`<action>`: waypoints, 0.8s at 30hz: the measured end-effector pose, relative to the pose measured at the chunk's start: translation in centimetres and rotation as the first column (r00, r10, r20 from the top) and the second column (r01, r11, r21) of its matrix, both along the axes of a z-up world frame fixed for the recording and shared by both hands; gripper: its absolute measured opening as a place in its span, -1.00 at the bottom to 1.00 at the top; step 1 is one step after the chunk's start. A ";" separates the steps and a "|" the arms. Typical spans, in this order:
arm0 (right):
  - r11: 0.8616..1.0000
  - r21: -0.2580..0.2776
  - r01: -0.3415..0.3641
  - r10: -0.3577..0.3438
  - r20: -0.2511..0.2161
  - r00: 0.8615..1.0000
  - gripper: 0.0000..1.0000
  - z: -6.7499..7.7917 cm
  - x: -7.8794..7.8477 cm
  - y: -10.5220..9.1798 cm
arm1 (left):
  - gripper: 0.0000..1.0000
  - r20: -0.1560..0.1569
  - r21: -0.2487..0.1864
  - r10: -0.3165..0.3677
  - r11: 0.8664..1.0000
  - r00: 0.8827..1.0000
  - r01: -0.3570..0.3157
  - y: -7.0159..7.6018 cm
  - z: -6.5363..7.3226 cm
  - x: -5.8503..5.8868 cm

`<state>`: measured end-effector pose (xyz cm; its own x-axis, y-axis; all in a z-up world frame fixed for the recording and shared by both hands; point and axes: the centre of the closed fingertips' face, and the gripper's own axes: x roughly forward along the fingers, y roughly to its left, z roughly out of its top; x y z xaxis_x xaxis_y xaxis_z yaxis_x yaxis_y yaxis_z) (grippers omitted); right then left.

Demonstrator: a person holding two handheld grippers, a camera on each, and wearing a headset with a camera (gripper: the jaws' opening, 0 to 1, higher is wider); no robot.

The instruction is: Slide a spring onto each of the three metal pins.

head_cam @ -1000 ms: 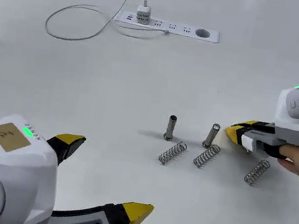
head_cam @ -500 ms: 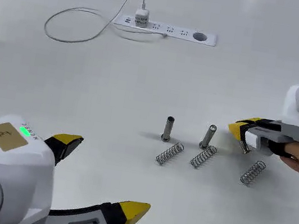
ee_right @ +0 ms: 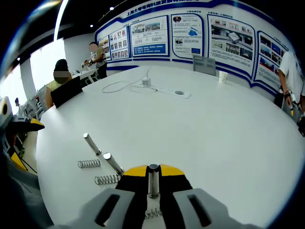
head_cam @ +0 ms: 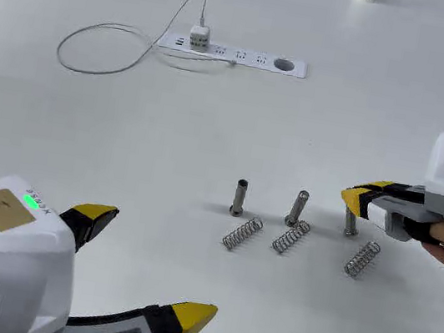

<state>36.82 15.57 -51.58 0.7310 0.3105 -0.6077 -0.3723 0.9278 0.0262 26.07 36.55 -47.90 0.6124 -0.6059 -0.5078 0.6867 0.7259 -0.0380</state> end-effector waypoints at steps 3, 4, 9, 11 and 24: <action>1.000 -0.007 0.004 -0.004 0.003 1.000 -0.83 0.2 -0.3 -0.2 | 0.60 0.004 0.001 -0.001 1.000 1.000 0.001 0.0 0.1 0.0; 1.000 -0.007 0.008 -0.008 0.000 1.000 -0.83 0.2 -0.4 -0.4 | 0.60 0.005 0.001 -0.001 1.000 1.000 0.001 0.0 0.1 -0.1; 1.000 -0.007 0.020 -0.020 -0.009 1.000 -0.83 0.3 -0.9 -0.6 | 0.59 0.007 0.001 -0.004 1.000 1.000 0.004 -0.1 0.2 -0.2; 1.000 -0.010 0.026 -0.027 -0.015 1.000 -0.83 0.3 -1.2 -0.7 | 0.58 0.009 0.000 -0.005 1.000 1.000 0.005 -0.1 0.2 -0.2; 0.997 0.013 0.076 -0.075 -0.044 0.996 -0.82 0.2 -1.8 -1.1 | 0.54 0.016 0.005 -0.020 1.000 1.000 0.020 -0.3 0.3 -0.4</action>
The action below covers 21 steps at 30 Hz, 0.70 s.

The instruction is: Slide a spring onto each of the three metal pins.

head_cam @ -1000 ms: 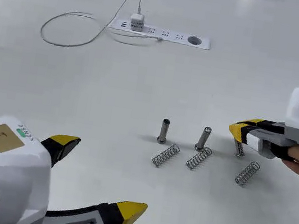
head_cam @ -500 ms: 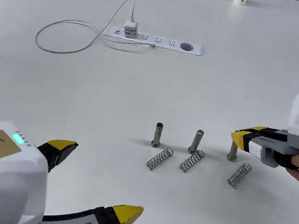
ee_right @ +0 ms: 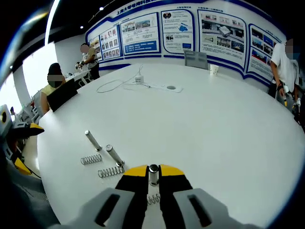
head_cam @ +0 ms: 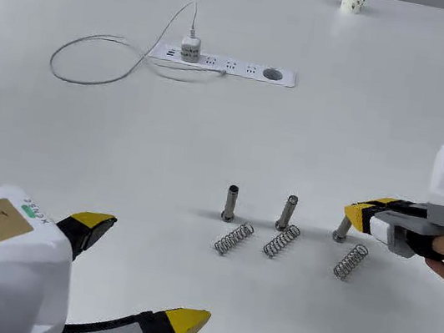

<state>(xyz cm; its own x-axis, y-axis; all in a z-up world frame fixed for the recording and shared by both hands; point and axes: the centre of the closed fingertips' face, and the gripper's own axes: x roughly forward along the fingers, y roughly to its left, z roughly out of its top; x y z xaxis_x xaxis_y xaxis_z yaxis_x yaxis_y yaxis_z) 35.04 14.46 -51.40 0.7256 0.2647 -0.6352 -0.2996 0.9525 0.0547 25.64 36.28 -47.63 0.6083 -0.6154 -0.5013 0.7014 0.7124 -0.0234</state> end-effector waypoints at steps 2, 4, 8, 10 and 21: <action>1.000 0.001 -0.003 0.003 -0.005 1.000 -0.82 -0.1 -0.2 0.1 | 0.54 0.000 -0.001 -0.001 1.000 1.000 0.001 0.0 0.0 0.0; 1.000 -0.005 -0.004 0.004 -0.006 1.000 -0.82 -0.1 -0.2 0.2 | 0.53 -0.001 -0.001 -0.004 1.000 1.000 0.004 0.0 0.0 -0.1; 1.000 0.000 0.002 -0.002 -0.011 1.000 -0.82 -0.1 -0.3 0.1 | 0.50 -0.002 0.000 -0.009 1.000 1.000 0.009 0.0 0.0 -0.2; 1.000 -0.005 -0.001 0.001 -0.012 1.000 -0.82 -0.1 -0.4 0.2 | 0.49 -0.001 -0.002 -0.009 1.000 1.000 0.009 0.0 0.1 -0.2; 1.000 -0.007 -0.003 0.003 -0.011 1.000 -0.81 0.0 -0.4 0.2 | 0.46 0.000 0.005 -0.021 1.000 1.000 0.021 -0.2 0.1 -0.3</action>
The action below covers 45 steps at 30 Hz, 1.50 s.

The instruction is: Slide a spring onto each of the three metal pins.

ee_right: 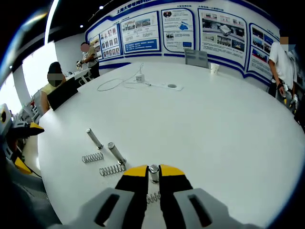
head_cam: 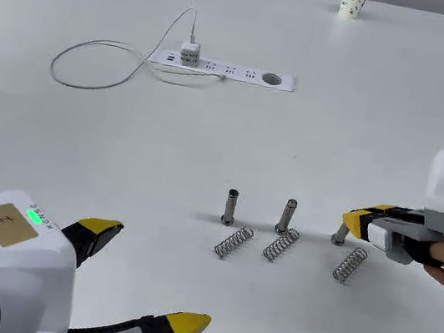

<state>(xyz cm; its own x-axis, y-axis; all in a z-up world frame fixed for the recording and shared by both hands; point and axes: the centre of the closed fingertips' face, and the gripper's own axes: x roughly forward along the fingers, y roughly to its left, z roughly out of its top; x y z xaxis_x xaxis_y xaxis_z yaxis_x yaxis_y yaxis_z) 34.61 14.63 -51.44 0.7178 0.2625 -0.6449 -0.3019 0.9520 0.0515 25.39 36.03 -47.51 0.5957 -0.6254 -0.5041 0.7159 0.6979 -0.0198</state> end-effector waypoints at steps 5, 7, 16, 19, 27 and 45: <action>1.000 0.004 -0.018 0.018 0.012 1.000 -0.69 0.4 -0.2 0.3 | 0.45 0.004 0.006 -0.005 1.000 1.000 0.005 -0.1 0.0 0.1; 1.000 0.009 -0.023 0.022 0.022 1.000 -0.66 0.7 -0.4 0.4 | 0.44 0.006 0.009 -0.006 1.000 1.000 0.006 -0.1 0.0 0.2; 0.999 0.052 -0.016 0.012 0.069 0.998 -0.40 1.8 -0.9 0.2 | 0.38 0.009 0.008 -0.013 1.000 1.000 0.013 -0.4 -0.2 0.8; 0.997 0.065 -0.028 0.023 0.080 0.997 -0.32 2.0 -1.3 0.3 | 0.34 0.009 0.021 -0.022 1.000 1.000 0.021 -0.6 -0.4 1.1; 0.993 0.104 -0.055 0.044 0.106 0.993 -0.11 2.3 -2.5 0.6 | 0.25 0.013 0.041 -0.047 0.998 0.999 0.046 -1.3 -0.9 2.3; 0.974 0.170 -0.146 0.117 0.170 0.978 0.18 2.7 -5.1 1.2 | -0.03 -0.038 0.082 -0.111 0.990 0.993 0.114 -3.8 -3.9 4.5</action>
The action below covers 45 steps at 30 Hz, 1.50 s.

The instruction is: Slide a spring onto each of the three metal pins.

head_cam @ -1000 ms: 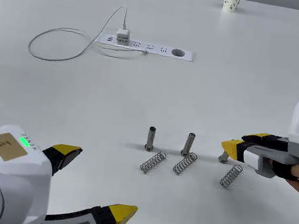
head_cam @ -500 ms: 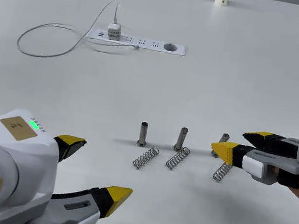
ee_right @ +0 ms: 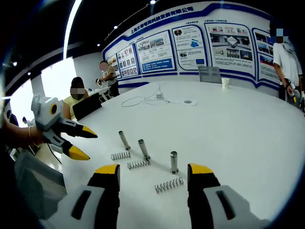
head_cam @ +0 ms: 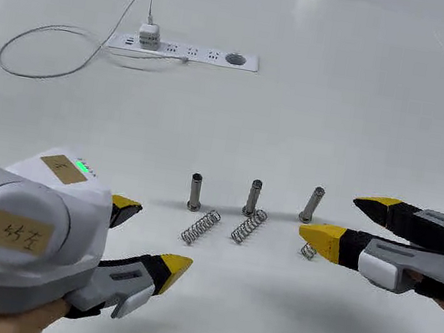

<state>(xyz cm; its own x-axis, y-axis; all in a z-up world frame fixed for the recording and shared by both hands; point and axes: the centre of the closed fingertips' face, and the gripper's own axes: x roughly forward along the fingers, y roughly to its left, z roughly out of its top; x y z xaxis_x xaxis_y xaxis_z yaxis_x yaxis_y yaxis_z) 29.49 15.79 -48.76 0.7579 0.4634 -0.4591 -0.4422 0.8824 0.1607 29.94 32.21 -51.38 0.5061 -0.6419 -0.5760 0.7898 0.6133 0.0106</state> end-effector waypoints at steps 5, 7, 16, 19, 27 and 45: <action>1.000 0.013 -0.011 0.011 0.007 1.000 0.28 -0.1 -0.7 0.1 | -0.08 -0.004 0.003 -0.010 1.000 1.000 0.010 -0.5 -0.8 0.6; 1.000 0.018 -0.009 0.008 0.004 1.000 0.31 -0.2 -1.0 0.0 | -0.11 -0.003 0.007 -0.020 1.000 1.000 0.020 -0.8 -1.2 0.8; 0.999 0.037 0.013 -0.013 -0.014 1.000 0.38 -0.9 -2.3 -0.6 | -0.33 0.008 -0.012 -0.030 0.999 1.000 0.030 -2.1 -2.5 1.9; 0.999 0.034 0.027 -0.026 -0.019 0.999 0.38 -1.1 -2.5 -0.8 | -0.40 0.006 -0.002 -0.032 0.999 0.999 0.032 -2.4 -2.9 2.1; 0.999 0.033 0.036 -0.035 -0.027 0.999 0.38 -1.4 -3.0 -1.0 | -0.57 -0.040 0.002 -0.004 1.000 0.999 0.004 -2.7 -4.2 2.7; 0.999 0.033 0.037 -0.036 -0.034 0.999 0.37 -1.6 -3.2 -0.7 | -0.78 -0.029 0.036 -0.054 0.998 0.998 0.055 -3.0 -4.9 2.6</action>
